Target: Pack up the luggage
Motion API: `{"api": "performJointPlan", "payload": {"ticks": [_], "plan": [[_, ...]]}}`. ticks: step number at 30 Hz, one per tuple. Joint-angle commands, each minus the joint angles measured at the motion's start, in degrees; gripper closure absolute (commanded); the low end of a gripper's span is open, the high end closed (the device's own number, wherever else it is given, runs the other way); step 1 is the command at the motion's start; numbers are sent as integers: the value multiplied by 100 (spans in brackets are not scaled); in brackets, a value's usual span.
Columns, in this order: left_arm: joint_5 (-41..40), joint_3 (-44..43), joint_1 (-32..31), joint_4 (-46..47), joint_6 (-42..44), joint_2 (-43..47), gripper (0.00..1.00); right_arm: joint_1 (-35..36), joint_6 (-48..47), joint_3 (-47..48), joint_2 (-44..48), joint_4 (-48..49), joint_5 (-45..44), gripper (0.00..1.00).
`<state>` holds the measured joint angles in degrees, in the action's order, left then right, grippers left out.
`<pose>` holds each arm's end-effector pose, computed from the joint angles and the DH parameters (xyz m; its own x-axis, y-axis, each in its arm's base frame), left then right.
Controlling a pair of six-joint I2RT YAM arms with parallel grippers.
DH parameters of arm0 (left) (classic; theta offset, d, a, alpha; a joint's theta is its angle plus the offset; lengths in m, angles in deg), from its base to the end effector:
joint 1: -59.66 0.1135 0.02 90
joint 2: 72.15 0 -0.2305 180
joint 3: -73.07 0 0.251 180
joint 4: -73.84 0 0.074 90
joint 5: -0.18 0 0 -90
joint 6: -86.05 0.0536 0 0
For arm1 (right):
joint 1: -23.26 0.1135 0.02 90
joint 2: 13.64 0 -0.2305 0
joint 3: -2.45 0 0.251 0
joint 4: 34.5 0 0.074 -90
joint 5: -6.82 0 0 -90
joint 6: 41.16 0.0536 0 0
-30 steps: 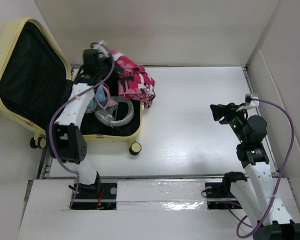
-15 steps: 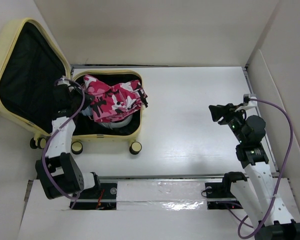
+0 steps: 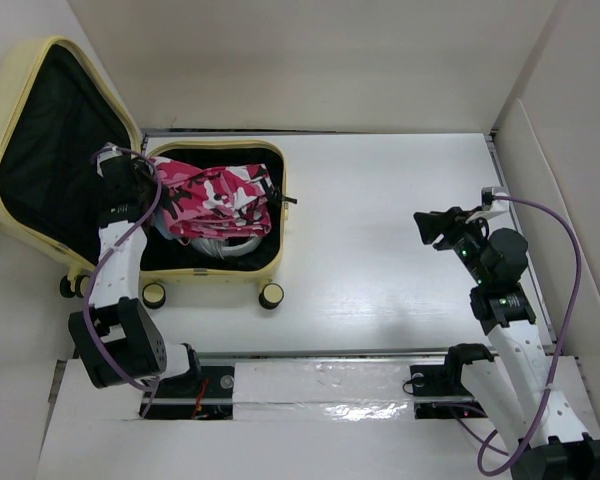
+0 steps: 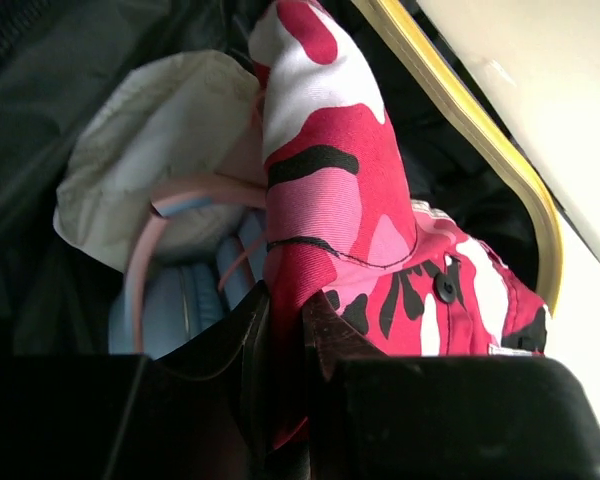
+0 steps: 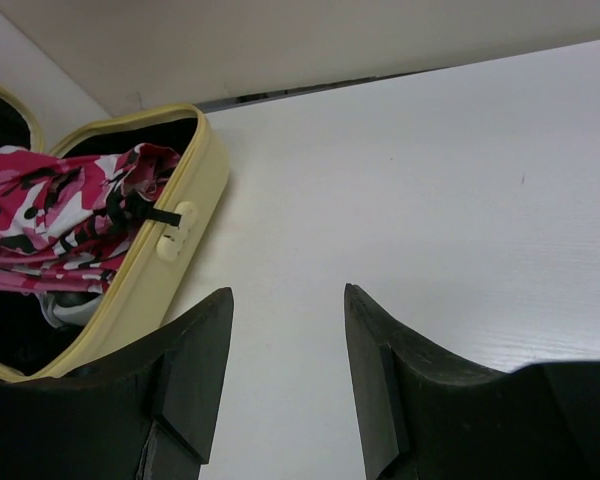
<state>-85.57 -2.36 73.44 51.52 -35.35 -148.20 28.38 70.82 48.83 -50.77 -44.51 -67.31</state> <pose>0.3242 0.0754 0.2848 -0.2339 -0.5923 -0.7710 -0.3434 0.7922 -0.5045 0.2074 0.0333 0.2913 -0.1463 0.3483 -0.9259 -0.3272 0.8662 0.3776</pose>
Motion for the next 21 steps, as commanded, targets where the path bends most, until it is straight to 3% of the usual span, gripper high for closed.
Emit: {"api": "performJointPlan", "payload": {"ticks": [1, 7, 12, 16, 18, 20, 21], "plan": [[-1224, -519, 151, 304, 309, 55, 100, 50, -115, -4, 56, 128, 64, 46], [-1744, -756, 151, 85, 371, -15, 100, 50, -97, -4, -23, 172, 161, 45], [-2243, -379, 213, 172, 284, 99, 100, 50, -97, -4, -23, 181, 161, 45], [-1850, -133, 213, 190, 196, 64, 100, 103, -106, 5, -14, 172, 161, 45], [-1543, 60, 213, 312, 143, 99, 83, 103, -106, 5, -14, 172, 161, 42], [-1410, 376, 213, 418, 46, 204, 52, 155, -115, 14, -32, 155, 161, 41], [-1349, 377, 213, 445, 37, 248, 52, 155, -123, 23, -49, 146, 152, 40]]}}
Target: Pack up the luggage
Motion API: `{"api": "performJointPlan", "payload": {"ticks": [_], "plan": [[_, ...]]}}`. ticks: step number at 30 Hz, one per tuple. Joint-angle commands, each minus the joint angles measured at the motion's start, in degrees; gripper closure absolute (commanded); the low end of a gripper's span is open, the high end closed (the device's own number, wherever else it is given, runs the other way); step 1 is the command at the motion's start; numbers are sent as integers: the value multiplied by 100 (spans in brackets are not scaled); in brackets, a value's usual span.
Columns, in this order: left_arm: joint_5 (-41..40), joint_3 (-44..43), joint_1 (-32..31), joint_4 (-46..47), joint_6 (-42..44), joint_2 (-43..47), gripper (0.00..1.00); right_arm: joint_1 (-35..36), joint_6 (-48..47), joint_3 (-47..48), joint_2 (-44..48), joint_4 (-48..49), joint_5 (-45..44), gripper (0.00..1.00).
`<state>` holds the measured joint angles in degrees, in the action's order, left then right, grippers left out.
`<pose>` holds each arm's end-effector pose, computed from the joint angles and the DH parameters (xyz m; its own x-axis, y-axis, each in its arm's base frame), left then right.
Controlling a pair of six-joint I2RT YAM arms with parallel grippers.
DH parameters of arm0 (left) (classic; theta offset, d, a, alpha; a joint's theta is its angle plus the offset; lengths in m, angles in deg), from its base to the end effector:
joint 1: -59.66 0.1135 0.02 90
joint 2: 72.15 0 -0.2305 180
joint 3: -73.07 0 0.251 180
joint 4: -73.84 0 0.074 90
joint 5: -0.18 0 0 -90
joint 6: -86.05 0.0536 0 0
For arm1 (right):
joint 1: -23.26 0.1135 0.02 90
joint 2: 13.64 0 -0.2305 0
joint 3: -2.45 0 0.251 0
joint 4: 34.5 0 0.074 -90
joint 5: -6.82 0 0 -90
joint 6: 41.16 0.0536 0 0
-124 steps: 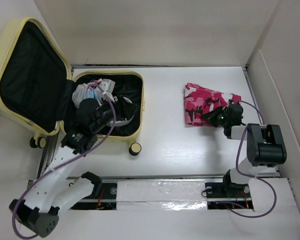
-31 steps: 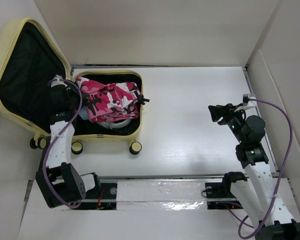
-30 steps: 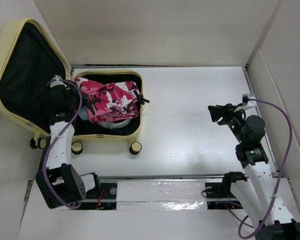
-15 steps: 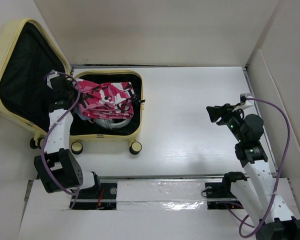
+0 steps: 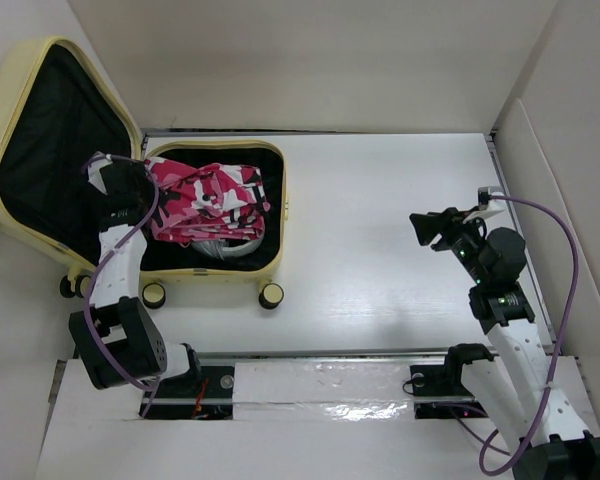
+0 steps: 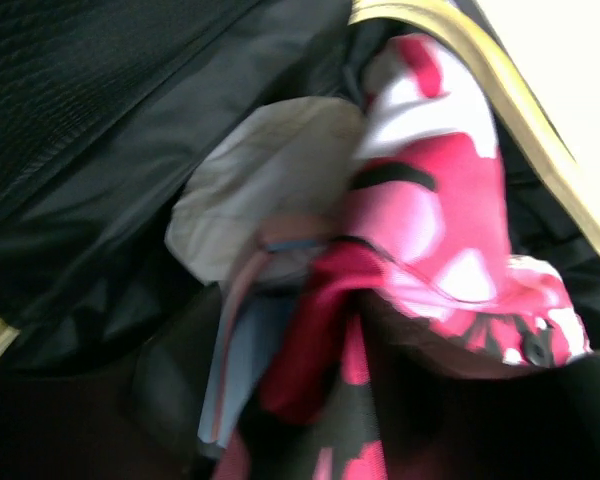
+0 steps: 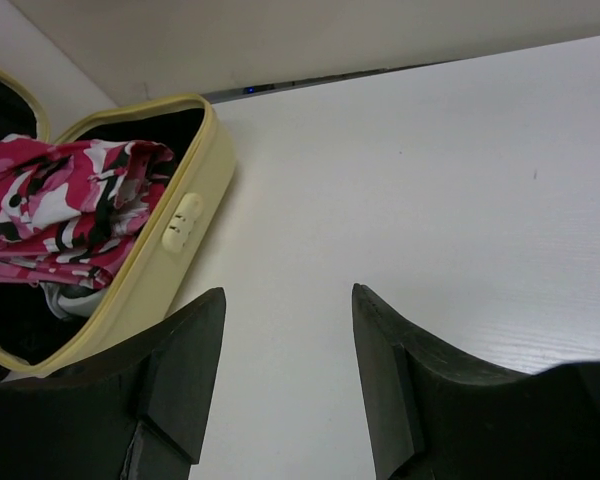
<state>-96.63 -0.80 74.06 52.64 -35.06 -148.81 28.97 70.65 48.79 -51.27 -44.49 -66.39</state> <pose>0.3217 0.0892 0.2738 -0.1554 -0.5696 -0.8071 -0.5047 0.7481 -0.4308 0.2083 0.0364 0.2894 -0.1628 0.3412 -0.9258 -0.3470 0.8586 0.3774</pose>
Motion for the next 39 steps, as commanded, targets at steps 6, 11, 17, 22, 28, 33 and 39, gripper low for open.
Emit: {"api": "performJointPlan", "payload": {"ticks": [6, 11, 17, 22, 28, 33, 39], "plan": [[152, -24, 152, 149, -96, 977, 41, 211, -150, 53, 27, 74, 17, 53], [-258, 37, 72, -27, -194, 2283, 59, 465, -211, 88, 71, 12, -80, 89], [-2331, 837, -86, -211, -44, 3981, 77, 764, -308, 168, 36, -41, -177, 96], [-4554, 662, -156, -1072, -70, 3818, 60, 887, -370, 220, 19, -67, 25, 85], [-5470, 575, -156, -1117, 184, 3089, 34, 992, -440, 308, -113, -111, 236, 60], [-5938, 266, 36, -1214, 413, 2130, 36, 1046, -501, 326, -105, -173, 149, 58], [-6034, 47, 99, -676, 1029, 1646, 44, 1160, -537, 352, -105, -181, 149, 58]]}}
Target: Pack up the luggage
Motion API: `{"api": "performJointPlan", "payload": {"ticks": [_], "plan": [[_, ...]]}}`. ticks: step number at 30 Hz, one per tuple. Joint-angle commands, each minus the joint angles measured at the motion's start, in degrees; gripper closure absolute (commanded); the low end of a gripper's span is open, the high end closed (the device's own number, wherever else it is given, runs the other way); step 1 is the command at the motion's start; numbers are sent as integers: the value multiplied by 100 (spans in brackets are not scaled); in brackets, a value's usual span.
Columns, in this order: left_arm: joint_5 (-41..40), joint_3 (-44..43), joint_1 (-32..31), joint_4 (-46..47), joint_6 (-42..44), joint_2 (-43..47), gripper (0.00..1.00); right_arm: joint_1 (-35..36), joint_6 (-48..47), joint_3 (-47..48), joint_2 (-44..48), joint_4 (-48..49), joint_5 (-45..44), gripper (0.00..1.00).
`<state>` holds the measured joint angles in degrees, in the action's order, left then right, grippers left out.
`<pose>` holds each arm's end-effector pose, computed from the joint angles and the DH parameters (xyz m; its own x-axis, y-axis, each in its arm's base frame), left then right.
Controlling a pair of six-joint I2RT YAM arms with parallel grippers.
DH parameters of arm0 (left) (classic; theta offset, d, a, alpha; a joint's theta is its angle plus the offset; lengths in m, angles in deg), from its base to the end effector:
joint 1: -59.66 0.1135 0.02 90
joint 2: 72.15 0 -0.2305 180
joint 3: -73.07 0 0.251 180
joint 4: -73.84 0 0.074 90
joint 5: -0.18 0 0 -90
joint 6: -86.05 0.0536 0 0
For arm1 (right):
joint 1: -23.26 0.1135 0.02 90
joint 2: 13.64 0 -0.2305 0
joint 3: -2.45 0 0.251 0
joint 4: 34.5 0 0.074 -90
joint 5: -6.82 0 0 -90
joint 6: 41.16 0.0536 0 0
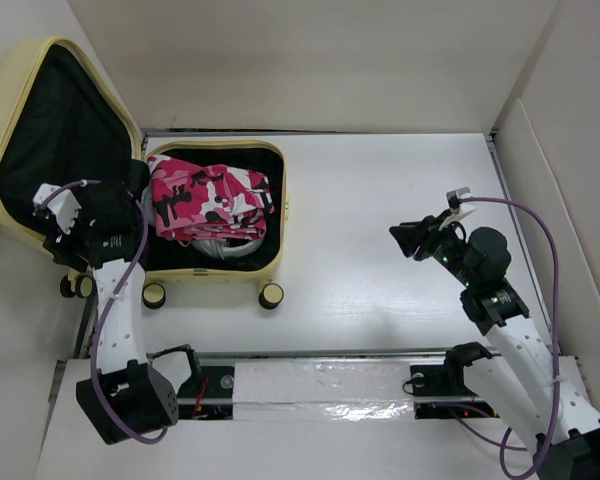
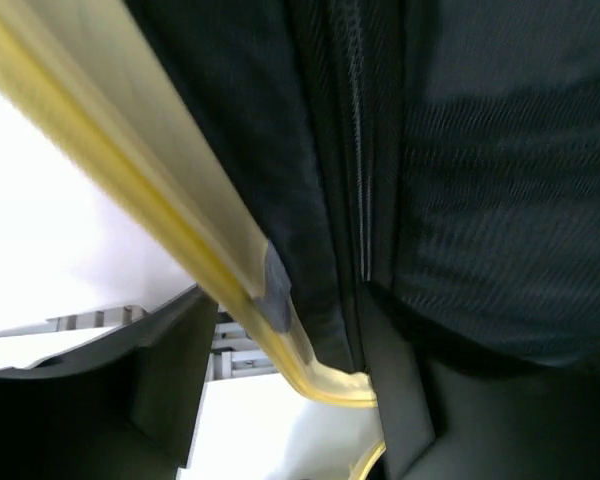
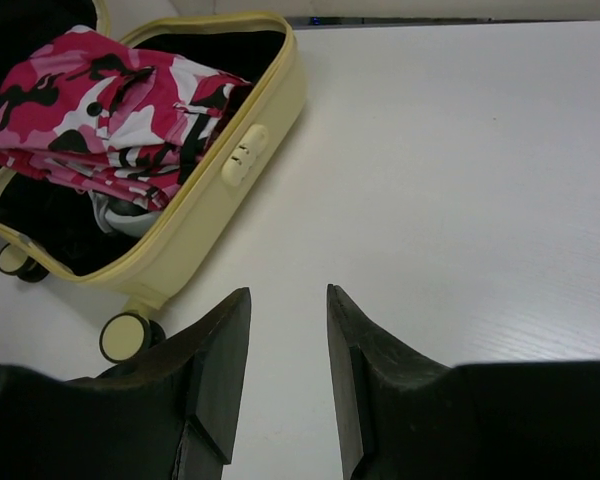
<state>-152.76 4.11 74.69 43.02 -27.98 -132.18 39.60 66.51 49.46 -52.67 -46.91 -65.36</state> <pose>0.2234 0.1094 0.3155 0.0442 -0.1800 -0.9827 -0.9833 0.1662 -0.0746 0.2009 0.0760 0.2838 -0.2408 0.2305 -0.9428 -0.5117 0.7953 0.3252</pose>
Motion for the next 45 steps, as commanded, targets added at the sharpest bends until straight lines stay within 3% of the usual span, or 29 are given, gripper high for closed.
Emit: {"api": "performJointPlan", "payload": {"ticks": [1, 5, 9, 10, 14, 15, 17, 18, 19, 22, 26, 28, 30, 31, 33, 34, 36, 37, 41, 43, 45], "plan": [[-456, -680, 35, 232, 320, -70, 49, 150, -132, 285, 1, 70, 37, 58], [-430, -771, 35, 169, 328, -202, 65, 212, -176, 320, -96, 0, -121, 57], [-142, -709, 35, 267, 461, -132, 89, 212, -159, 320, -210, 8, -279, 57], [-35, -796, 35, 215, 443, -123, 100, 212, -159, 337, -246, 8, -280, 57], [9, -736, -648, 424, 907, 8, 100, 212, -150, 355, -360, 8, -306, 57], [-43, -631, -972, 956, 1231, 87, 100, 212, -150, 355, -386, 0, -315, 57], [-445, -140, -2219, 1669, 2460, 315, 100, 212, -150, 355, -395, 8, -341, 57], [-1004, 97, -2624, 2735, 3048, 343, 100, 212, -150, 346, -404, 17, -367, 57], [-1262, 447, -3289, 3154, 3967, 352, 100, 212, -141, 337, -439, 26, -385, 57], [-1712, 792, -4093, 4115, 4730, 334, 100, 212, -150, 355, -492, -26, -569, 56], [-1854, 943, -4912, 3645, 4497, 483, 100, 212, -150, 372, -457, -62, -578, 55], [-1643, 943, -5254, 2433, 3497, 571, 100, 212, -159, 355, -422, -79, -631, 55], [-1408, 873, -5796, 1172, 2472, 650, 93, 212, -159, 355, -387, -79, -684, 53], [-1240, 690, -6070, 728, 2056, 659, 75, 212, -159, 355, -387, -71, -684, 53], [-715, 496, -6676, -359, 1579, 633, 57, 212, -150, 346, -430, -62, -701, 52], [-424, 251, -7280, -679, 1203, 581, 50, 212, -150, 355, -430, -71, -719, 52], [111, 65, -7942, -1303, 954, 361, 45, 212, -159, 381, -474, -114, -806, 51], [202, -14, -8598, -1185, 1205, 291, 42, 264, -167, 381, -474, -115, -833, 51], [397, -971, -9699, -1605, 944, -455, 40, 265, -159, 372, -448, -106, -886, 53], [133, -1498, -9782, -1764, 882, -991, 40, 265, -159, 346, -439, -97, -912, 59], [-138, -2053, -9599, -1188, 1268, -1221, 38, 265, -150, 329, -430, -45, -930, 76]]}}
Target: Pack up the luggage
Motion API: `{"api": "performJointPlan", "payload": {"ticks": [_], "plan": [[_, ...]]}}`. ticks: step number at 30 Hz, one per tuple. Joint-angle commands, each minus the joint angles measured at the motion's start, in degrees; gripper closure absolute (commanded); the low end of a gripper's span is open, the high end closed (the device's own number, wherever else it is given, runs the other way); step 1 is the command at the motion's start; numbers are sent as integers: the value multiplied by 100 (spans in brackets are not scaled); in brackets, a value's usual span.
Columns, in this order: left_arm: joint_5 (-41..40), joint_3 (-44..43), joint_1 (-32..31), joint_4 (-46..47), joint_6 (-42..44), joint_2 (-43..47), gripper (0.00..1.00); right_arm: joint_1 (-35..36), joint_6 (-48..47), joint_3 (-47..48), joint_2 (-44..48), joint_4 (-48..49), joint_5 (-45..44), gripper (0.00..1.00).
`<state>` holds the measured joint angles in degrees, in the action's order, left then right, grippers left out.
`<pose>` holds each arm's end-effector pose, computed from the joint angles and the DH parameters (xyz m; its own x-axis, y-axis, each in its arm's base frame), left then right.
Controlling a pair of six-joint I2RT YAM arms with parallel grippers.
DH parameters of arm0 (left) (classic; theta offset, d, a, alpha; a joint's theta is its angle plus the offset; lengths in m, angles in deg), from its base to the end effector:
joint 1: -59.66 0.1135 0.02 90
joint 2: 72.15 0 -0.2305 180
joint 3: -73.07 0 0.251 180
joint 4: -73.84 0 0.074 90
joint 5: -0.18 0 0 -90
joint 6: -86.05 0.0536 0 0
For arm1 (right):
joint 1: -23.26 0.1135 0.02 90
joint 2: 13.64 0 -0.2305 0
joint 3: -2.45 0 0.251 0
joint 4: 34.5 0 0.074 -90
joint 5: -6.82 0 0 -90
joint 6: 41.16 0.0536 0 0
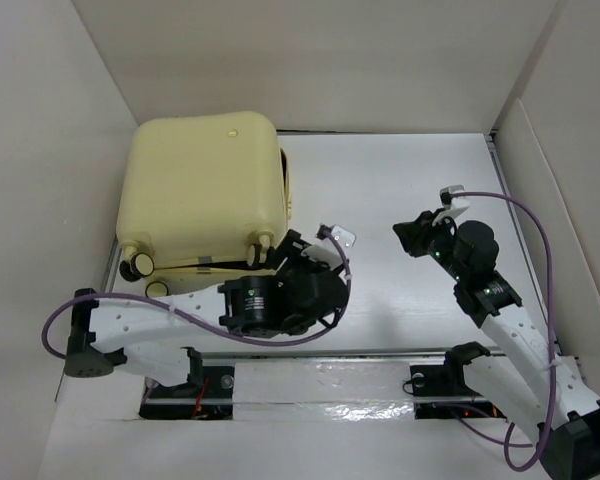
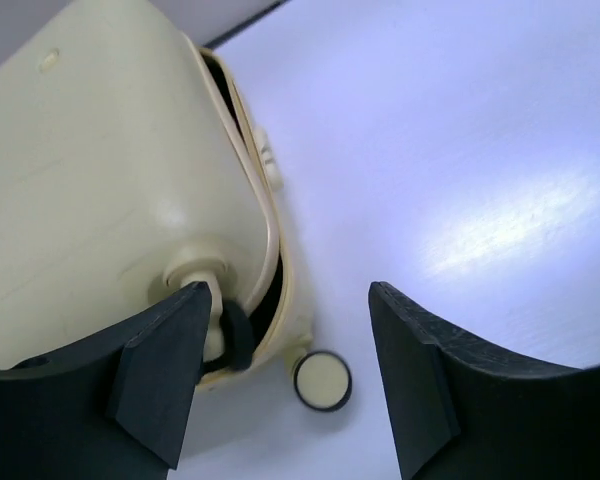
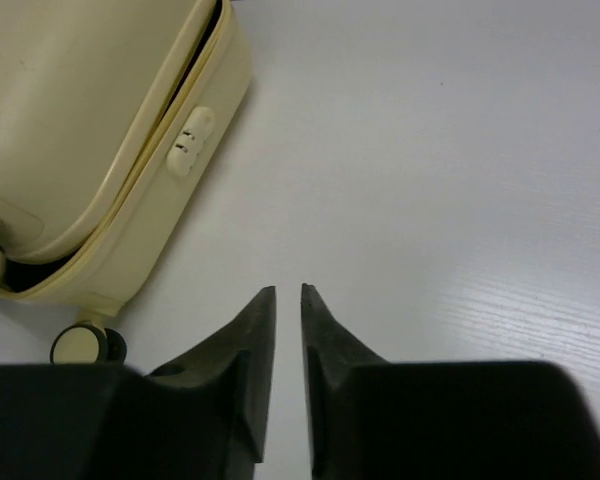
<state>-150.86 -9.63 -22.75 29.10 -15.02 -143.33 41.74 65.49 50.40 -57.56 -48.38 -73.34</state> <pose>0.0828 -0.2666 0.3270 -0.1446 0.3814 -0.9130 0.3623 0.8791 0.3098 0.2146 0.0814 0.2693 -0.2907 0.2005 -0.9356 -0.4057 0.8597 0.3103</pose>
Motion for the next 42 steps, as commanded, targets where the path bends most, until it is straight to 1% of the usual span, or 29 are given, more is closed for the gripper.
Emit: {"api": "performJointPlan", "payload": {"ticks": [1, 2, 3, 5, 6, 7, 8, 9, 10, 11, 12, 13, 14, 15, 17, 18, 19, 21, 23, 26, 28, 30, 32, 34, 38, 40, 42], "plan": [[-356, -818, 347, 539, 199, -98, 38, 50, -39, 217, 59, 120, -141, 82], [-252, -881, 618, 952, 411, -11, 38, 50, -38, 226, 42, 128, -124, 89], [219, -1003, 1395, 1391, 526, 42, 39, 50, -47, 226, 33, 120, -106, 90], [1002, -1232, 2470, 1701, 317, 261, 44, 50, -56, 226, 15, 128, -132, 91], [1798, -1233, 3058, 2025, 12, 332, 44, 50, -56, 226, -2, 137, -150, 91], [2215, -1215, 4256, 2124, -183, 402, 46, 103, -56, 217, -2, 146, -176, 91], [2575, -1224, 4860, 2194, -350, 420, 46, 103, -56, 208, -20, 155, -193, 91], [3110, -1276, 5414, 2152, -509, 394, 46, 103, -56, 226, -29, 155, -220, 91], [3376, -1416, 6551, 2073, -902, 316, 46, 164, -73, 217, -37, 164, -229, 91], [3710, -1470, 7171, 1968, -1062, 158, 46, 165, -56, 217, -46, 155, -264, 91], [4513, -1522, 7769, 1784, -1238, 52, 48, 165, -56, 217, -55, 190, -273, 91], [4852, -1514, 8785, 1739, -1535, -88, 51, 234, -73, 226, -81, 181, -281, 91], [5064, -1471, 9143, 1747, -1573, -89, 52, 296, -65, 234, -99, 181, -325, 91], [5075, -1427, 9407, 1782, -1548, -202, 52, 297, -91, 243, -99, 173, -325, 91], [4621, -1287, 9681, 1765, -1390, -343, 52, 401, -82, 243, -143, 181, -396, 90], [4087, -1207, 9752, 1825, -1337, -388, 52, 402, -100, 261, -152, 173, -413, 90], [3804, -1146, 9753, 1843, -1293, -423, 52, 402, -117, 278, -152, 164, -422, 89], [3434, -961, 9753, 1966, -1161, -616, 52, 472, -118, 296, -143, 155, -440, 89], [3362, -995, 9822, 1888, -1108, -835, 52, 534, -126, 296, -99, 146, -501, 88], [3686, -1153, 10200, 1511, -1187, -1519, 52, 534, -135, 296, -29, 102, -545, 88], [3783, -1154, 10437, 1360, -1204, -1706, 52, 534, -135, 296, 15, 93, -563, 88], [3722, -996, 10525, 1465, -1178, -1803, 52, 534, -135, 296, 33, 93, -563, 87], [3722, -891, 10526, 1536, -1117, -1908, 52, 534, -135, 296, 33, 93, -545, 87], [3923, -916, 10526, 1492, -1047, -2066, 52, 534, -135, 296, 41, 85, -545, 87], [4494, -1031, 10526, 1106, -1090, -2803, 53, 534, -144, 322, 33, 32, -633, 87], [4784, -917, 10334, 1087, -1125, -2936, 54, 534, -144, 349, 59, 23, -677, 87], [4977, -557, 10080, 1280, -1274, -2937, 54, 586, -135, 331, 120, 23, -756, 87]]}}
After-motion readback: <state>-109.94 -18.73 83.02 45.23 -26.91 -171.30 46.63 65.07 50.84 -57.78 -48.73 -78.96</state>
